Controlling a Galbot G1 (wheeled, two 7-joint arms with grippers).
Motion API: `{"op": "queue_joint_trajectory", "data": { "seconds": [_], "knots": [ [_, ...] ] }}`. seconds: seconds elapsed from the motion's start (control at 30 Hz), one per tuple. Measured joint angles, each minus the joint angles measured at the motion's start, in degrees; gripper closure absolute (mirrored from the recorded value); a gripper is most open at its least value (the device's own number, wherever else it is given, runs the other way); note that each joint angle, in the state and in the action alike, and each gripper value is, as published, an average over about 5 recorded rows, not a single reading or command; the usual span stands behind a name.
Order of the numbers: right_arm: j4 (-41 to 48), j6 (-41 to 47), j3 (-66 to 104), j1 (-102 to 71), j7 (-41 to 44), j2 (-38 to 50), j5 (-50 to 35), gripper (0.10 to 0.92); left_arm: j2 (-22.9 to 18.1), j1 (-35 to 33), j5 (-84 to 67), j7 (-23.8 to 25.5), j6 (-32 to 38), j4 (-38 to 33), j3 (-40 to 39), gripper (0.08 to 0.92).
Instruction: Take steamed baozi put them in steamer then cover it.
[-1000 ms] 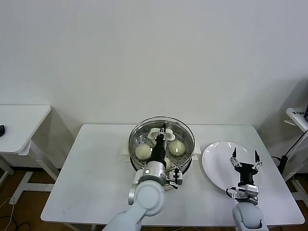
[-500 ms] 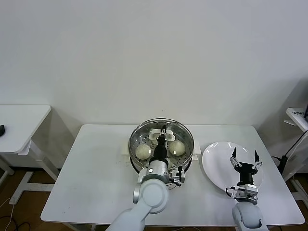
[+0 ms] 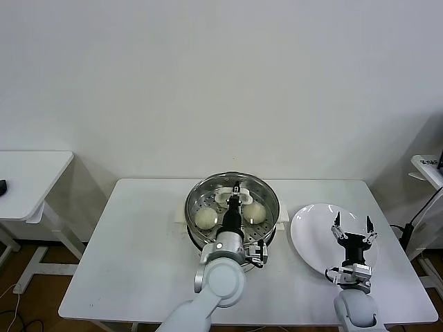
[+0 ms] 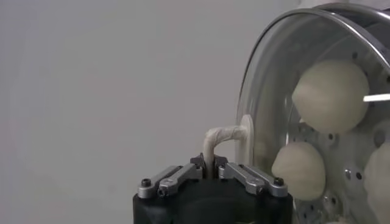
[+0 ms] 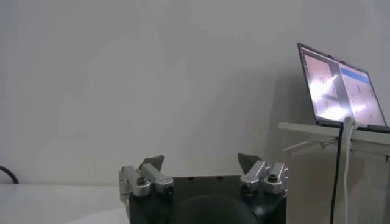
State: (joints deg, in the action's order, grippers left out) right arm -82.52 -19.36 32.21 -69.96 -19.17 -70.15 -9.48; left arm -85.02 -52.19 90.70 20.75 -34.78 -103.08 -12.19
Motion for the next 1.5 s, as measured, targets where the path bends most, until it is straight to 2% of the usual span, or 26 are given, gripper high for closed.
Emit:
{"op": "queue_joint_trajectory", "data": {
  "seconds": [1.03, 1.17, 1.5],
  "knots": [
    [0.23, -0.28, 0.32, -0.05, 0.00, -0.02, 0.02, 0.203, -0.46, -0.51, 0.89, 0.21, 1.05, 1.34, 0.97, 0.802],
    [0.22, -0.29, 0.37, -0.04, 0.00, 0.04, 0.01, 0.203, -0.42, -0.71, 0.87, -0.01, 1.08, 1.07, 1.06, 0.726],
    [0.16, -0.35, 0.35, -0.10, 0.02, 0.03, 0.01, 0.203, 0.10, -1.60, 0.48, -0.14, 1.00, -1.09, 1.07, 0.406]
  ]
}}
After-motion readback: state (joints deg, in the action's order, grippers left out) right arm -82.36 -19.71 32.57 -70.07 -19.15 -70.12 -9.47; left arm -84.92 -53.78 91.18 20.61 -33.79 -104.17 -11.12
